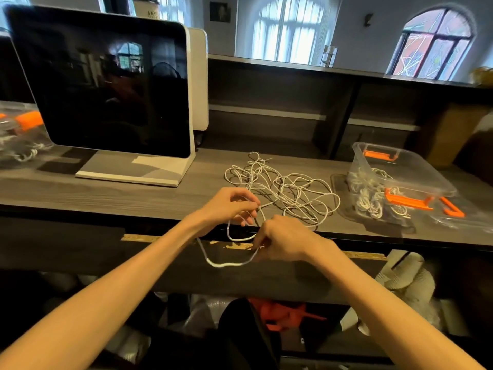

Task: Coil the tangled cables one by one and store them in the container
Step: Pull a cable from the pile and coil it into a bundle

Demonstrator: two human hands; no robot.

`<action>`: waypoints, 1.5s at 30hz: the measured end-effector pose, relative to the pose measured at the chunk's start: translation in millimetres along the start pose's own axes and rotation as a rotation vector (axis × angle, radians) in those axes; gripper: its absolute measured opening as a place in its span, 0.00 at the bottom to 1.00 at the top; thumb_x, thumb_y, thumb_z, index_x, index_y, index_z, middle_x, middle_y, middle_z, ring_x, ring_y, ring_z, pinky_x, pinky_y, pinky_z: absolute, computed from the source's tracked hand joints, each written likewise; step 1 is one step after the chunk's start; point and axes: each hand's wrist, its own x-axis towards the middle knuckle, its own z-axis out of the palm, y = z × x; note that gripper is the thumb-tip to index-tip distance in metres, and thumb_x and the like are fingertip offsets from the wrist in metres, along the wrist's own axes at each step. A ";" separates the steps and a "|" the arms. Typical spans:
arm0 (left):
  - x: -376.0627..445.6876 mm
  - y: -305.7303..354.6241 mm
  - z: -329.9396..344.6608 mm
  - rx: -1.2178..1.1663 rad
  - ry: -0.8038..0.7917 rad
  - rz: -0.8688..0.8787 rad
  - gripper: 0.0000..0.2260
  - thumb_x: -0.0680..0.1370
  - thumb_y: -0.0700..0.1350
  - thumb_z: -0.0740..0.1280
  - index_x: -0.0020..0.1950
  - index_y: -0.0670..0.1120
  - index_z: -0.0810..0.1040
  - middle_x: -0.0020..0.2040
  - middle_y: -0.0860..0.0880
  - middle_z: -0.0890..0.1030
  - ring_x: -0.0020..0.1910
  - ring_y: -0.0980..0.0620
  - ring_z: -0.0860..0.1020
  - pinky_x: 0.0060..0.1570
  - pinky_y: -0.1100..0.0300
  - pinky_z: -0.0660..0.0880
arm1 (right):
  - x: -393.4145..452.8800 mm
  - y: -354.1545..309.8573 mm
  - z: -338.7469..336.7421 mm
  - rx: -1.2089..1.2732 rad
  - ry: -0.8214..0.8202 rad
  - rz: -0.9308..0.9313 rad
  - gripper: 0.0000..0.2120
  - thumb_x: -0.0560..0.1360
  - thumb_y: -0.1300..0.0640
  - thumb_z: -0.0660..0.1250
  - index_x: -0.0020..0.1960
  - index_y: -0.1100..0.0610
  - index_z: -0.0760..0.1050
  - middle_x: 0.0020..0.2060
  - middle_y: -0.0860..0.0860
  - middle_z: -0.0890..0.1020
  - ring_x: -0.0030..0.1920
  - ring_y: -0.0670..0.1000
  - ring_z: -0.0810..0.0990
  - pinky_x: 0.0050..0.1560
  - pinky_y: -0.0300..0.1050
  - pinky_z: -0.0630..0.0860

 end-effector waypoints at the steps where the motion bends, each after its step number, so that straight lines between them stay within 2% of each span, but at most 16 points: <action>1: -0.9 3.1 0.8 -0.039 0.000 -0.004 0.10 0.82 0.44 0.68 0.58 0.39 0.81 0.47 0.42 0.85 0.43 0.48 0.84 0.42 0.63 0.80 | -1.3 4.5 -6.8 0.087 0.026 0.015 0.10 0.75 0.44 0.75 0.54 0.45 0.86 0.42 0.43 0.86 0.42 0.45 0.80 0.46 0.46 0.79; 5: -6.6 15.6 -0.3 -0.056 -0.153 -0.118 0.24 0.81 0.61 0.63 0.61 0.42 0.81 0.52 0.40 0.85 0.48 0.44 0.84 0.50 0.57 0.81 | -2.6 21.1 -36.3 0.316 0.217 0.046 0.08 0.77 0.49 0.75 0.52 0.51 0.87 0.29 0.43 0.83 0.29 0.39 0.80 0.35 0.36 0.75; 8: -13.2 23.4 -3.0 0.085 -0.271 -0.124 0.25 0.80 0.64 0.62 0.60 0.43 0.81 0.39 0.46 0.80 0.32 0.52 0.73 0.33 0.61 0.69 | -4.7 29.5 -60.0 0.420 0.395 0.065 0.05 0.79 0.54 0.72 0.52 0.52 0.86 0.29 0.45 0.83 0.27 0.41 0.79 0.31 0.32 0.72; 11: -17.5 35.1 -5.7 0.081 -0.292 -0.070 0.19 0.82 0.58 0.63 0.52 0.43 0.83 0.35 0.51 0.67 0.31 0.55 0.61 0.32 0.60 0.55 | -2.9 38.2 -75.0 0.512 0.512 0.118 0.07 0.80 0.51 0.71 0.49 0.53 0.87 0.29 0.49 0.82 0.27 0.42 0.74 0.30 0.34 0.70; 15: -22.1 51.4 -12.5 -0.237 -0.305 -0.049 0.15 0.83 0.53 0.60 0.44 0.47 0.78 0.33 0.50 0.60 0.30 0.53 0.55 0.32 0.59 0.50 | 2.2 47.0 -82.0 0.470 0.662 0.275 0.11 0.81 0.51 0.68 0.48 0.53 0.87 0.34 0.52 0.81 0.33 0.51 0.72 0.35 0.40 0.69; 18: -15.9 61.7 -14.8 -0.560 -0.173 -0.017 0.12 0.83 0.51 0.61 0.45 0.45 0.76 0.34 0.51 0.57 0.30 0.55 0.52 0.28 0.62 0.49 | 3.1 44.9 -79.7 0.485 0.575 0.260 0.14 0.84 0.51 0.63 0.49 0.56 0.83 0.37 0.48 0.82 0.37 0.49 0.82 0.40 0.41 0.79; 20: -9.7 67.8 -15.5 -0.800 -0.104 0.008 0.10 0.83 0.48 0.62 0.47 0.43 0.76 0.34 0.51 0.61 0.28 0.57 0.55 0.25 0.65 0.52 | 3.6 40.1 -73.5 0.484 0.536 0.239 0.14 0.85 0.51 0.61 0.50 0.55 0.82 0.37 0.49 0.83 0.37 0.51 0.84 0.41 0.49 0.83; 24: -0.7 78.0 -16.4 -1.094 -0.081 0.054 0.11 0.83 0.45 0.60 0.47 0.40 0.77 0.37 0.49 0.69 0.32 0.57 0.64 0.28 0.65 0.63 | 8.4 30.9 -62.6 -0.018 0.480 0.322 0.17 0.85 0.43 0.56 0.51 0.51 0.80 0.43 0.53 0.85 0.46 0.59 0.82 0.43 0.51 0.74; 26: 6.0 81.4 -14.4 -0.950 0.058 0.092 0.14 0.85 0.47 0.59 0.50 0.40 0.79 0.40 0.47 0.76 0.37 0.55 0.73 0.35 0.65 0.70 | 6.9 24.3 -64.0 -0.130 0.435 0.299 0.20 0.85 0.41 0.54 0.49 0.51 0.79 0.45 0.54 0.84 0.47 0.61 0.82 0.42 0.49 0.70; 28: 15.3 79.6 -9.6 -0.583 0.277 0.115 0.18 0.86 0.48 0.55 0.54 0.40 0.81 0.49 0.44 0.82 0.50 0.50 0.81 0.49 0.60 0.78 | 3.0 15.0 -68.3 -0.177 0.399 0.259 0.21 0.85 0.41 0.53 0.49 0.51 0.79 0.45 0.54 0.85 0.47 0.60 0.82 0.41 0.47 0.66; 30: 22.3 77.0 -2.3 -0.282 0.350 0.108 0.20 0.87 0.50 0.53 0.55 0.41 0.82 0.55 0.44 0.84 0.59 0.47 0.81 0.62 0.52 0.77 | 0.4 7.2 -73.5 -0.212 0.386 0.209 0.22 0.86 0.41 0.52 0.50 0.52 0.81 0.43 0.53 0.84 0.45 0.59 0.81 0.41 0.47 0.64; 32: 24.6 76.8 4.0 -0.168 0.367 0.107 0.21 0.87 0.51 0.52 0.51 0.42 0.82 0.52 0.44 0.86 0.57 0.46 0.83 0.65 0.47 0.76 | 0.4 1.1 -77.3 -0.243 0.374 0.162 0.21 0.85 0.42 0.53 0.52 0.51 0.81 0.39 0.51 0.81 0.41 0.57 0.79 0.41 0.47 0.65; 36: 24.9 88.4 12.0 -0.459 0.315 0.103 0.17 0.87 0.50 0.52 0.44 0.43 0.71 0.42 0.39 0.85 0.44 0.42 0.86 0.52 0.49 0.81 | -1.0 -4.9 -83.4 -0.253 0.345 0.094 0.17 0.84 0.44 0.57 0.44 0.50 0.77 0.31 0.45 0.69 0.35 0.50 0.69 0.42 0.46 0.64; 39: 27.9 94.6 17.4 -0.640 0.265 0.099 0.15 0.87 0.50 0.54 0.47 0.42 0.71 0.30 0.47 0.71 0.29 0.51 0.74 0.35 0.59 0.77 | -4.1 -5.5 -87.8 -0.244 0.348 0.067 0.16 0.83 0.45 0.58 0.46 0.51 0.79 0.34 0.46 0.71 0.36 0.51 0.70 0.41 0.46 0.65; 42: 30.2 98.1 17.4 -0.631 0.156 0.084 0.18 0.86 0.53 0.55 0.58 0.40 0.77 0.31 0.51 0.66 0.26 0.57 0.63 0.24 0.66 0.63 | -4.9 -4.2 -89.7 -0.218 0.380 0.044 0.16 0.83 0.46 0.60 0.43 0.52 0.77 0.34 0.48 0.75 0.36 0.52 0.74 0.40 0.46 0.66; 45: 29.5 99.3 14.8 -0.599 0.072 0.038 0.21 0.83 0.61 0.57 0.51 0.43 0.75 0.31 0.51 0.66 0.26 0.57 0.63 0.22 0.67 0.61 | -7.3 0.3 -90.1 -0.196 0.414 0.002 0.16 0.83 0.44 0.60 0.45 0.52 0.80 0.35 0.47 0.79 0.35 0.50 0.74 0.36 0.43 0.63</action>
